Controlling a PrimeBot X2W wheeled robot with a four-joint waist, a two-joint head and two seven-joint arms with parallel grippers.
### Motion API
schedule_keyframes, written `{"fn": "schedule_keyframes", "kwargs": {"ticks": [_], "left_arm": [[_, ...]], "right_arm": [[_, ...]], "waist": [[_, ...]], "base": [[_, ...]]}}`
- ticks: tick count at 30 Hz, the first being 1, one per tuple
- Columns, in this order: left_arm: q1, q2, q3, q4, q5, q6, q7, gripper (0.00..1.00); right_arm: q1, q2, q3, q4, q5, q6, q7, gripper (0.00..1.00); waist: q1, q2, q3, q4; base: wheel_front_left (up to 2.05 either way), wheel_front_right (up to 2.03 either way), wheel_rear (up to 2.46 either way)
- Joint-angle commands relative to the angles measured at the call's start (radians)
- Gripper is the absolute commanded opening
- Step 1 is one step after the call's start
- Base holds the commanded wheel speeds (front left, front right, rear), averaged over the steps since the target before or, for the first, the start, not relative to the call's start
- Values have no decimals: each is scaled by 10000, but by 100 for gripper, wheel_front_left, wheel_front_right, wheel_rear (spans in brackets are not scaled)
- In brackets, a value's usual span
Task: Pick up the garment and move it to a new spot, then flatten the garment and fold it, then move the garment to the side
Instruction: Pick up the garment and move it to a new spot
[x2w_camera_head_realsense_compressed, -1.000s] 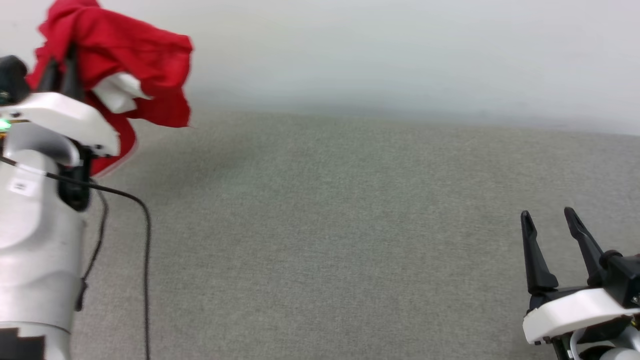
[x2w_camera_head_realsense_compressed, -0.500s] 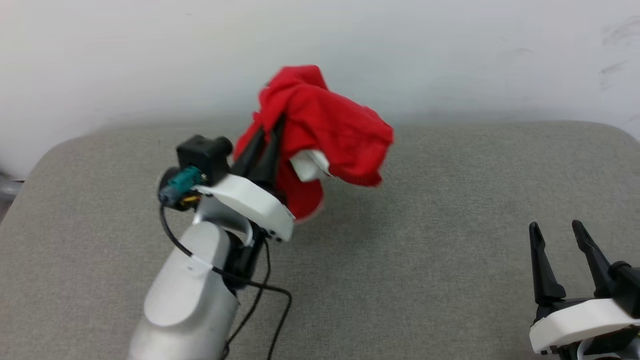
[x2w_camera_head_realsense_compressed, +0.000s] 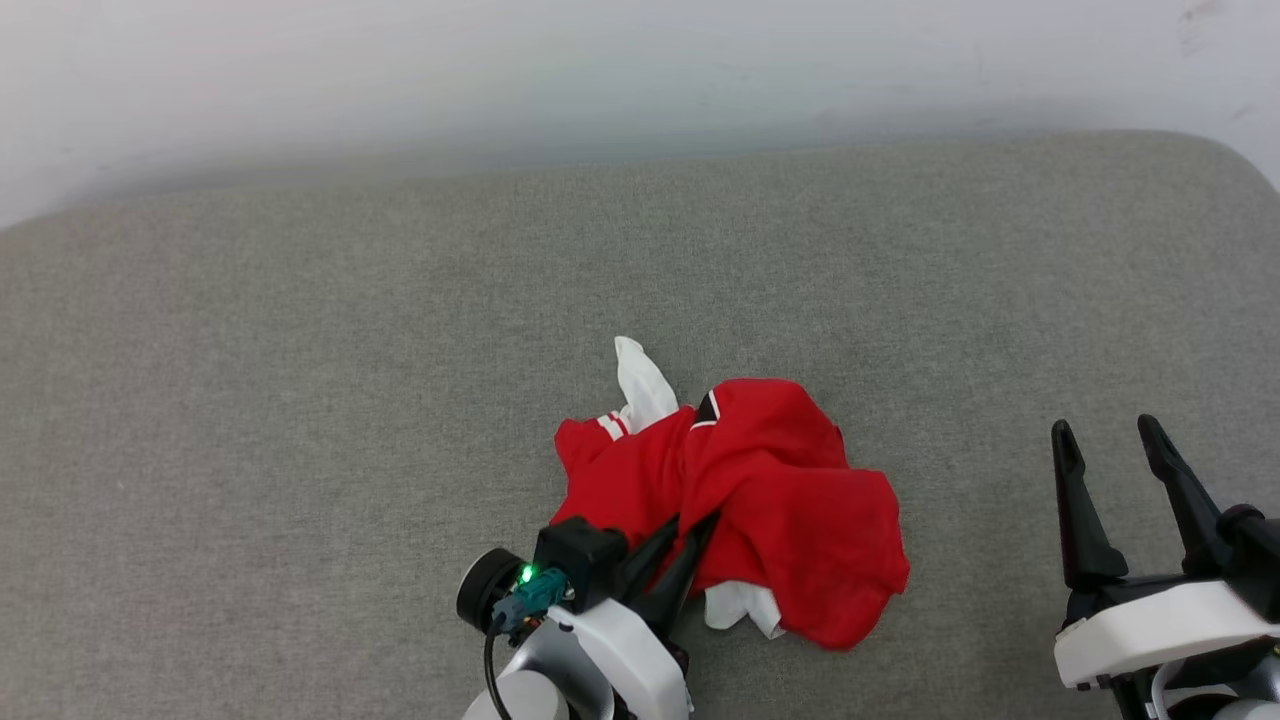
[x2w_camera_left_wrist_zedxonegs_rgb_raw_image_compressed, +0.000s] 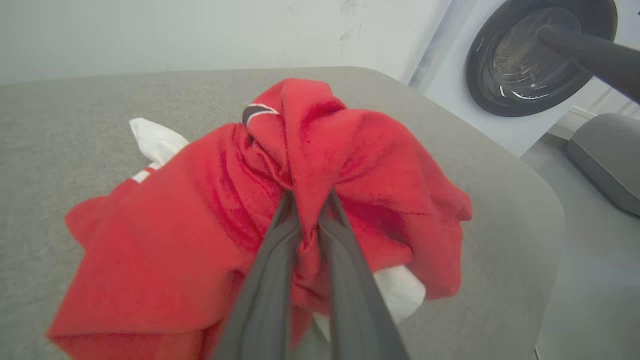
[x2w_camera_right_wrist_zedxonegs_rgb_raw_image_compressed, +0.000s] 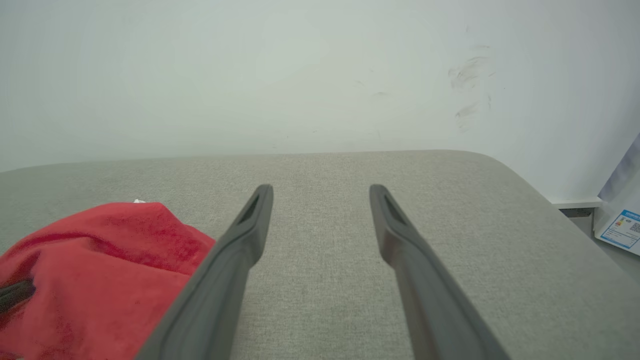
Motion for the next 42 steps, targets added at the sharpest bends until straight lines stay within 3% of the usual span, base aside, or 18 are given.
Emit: {"fn": "schedule_keyframes", "kwargs": {"ticks": [1,5,6,7,8,14,20,33,42], "left_arm": [[114,90,-79,80,89,-6,-7,0],[240,130,-377,280,163,-55,-115,0],[240,133,-440,306,200,-69,-161,27],[216,157,-560,333,270,-82,-177,87],[206,153,-615,357,263,-96,-203,100],[108,158,-589,-318,496,-44,-656,100],[412,151,58,-1367,568,165,-784,100],[1196,435,2562,-2085,725,1199,-776,100],[2037,1069,3878,-1697,796,1467,-775,100]], "right_arm": [[-183,-3,-26,-19,-27,-3,-85,100],[-316,0,-38,16,-104,-3,-75,100],[-348,0,-20,42,-111,-3,-65,100],[-380,-2,-4,50,-139,-3,-49,100],[-393,-3,-15,68,-147,-5,-42,100],[-173,-3,-9,199,-171,-3,67,100],[130,-2,-12,300,-80,-3,229,100],[682,-2,217,290,72,-3,408,100],[842,-2,284,251,57,-3,440,100]], "waist": [[-1,-1,289,37],[-1,-1,458,186],[-1,-1,445,221],[-1,-1,431,249],[-1,-1,391,292],[-1,-1,-132,505],[-1,-1,-744,720],[-1,-1,-1493,1113],[-1,-1,-1750,1183]], "base": [[0,0,0],[0,0,0],[0,0,0],[0,0,0],[0,0,0],[0,0,0],[0,0,0],[0,0,0],[0,0,0]]}}
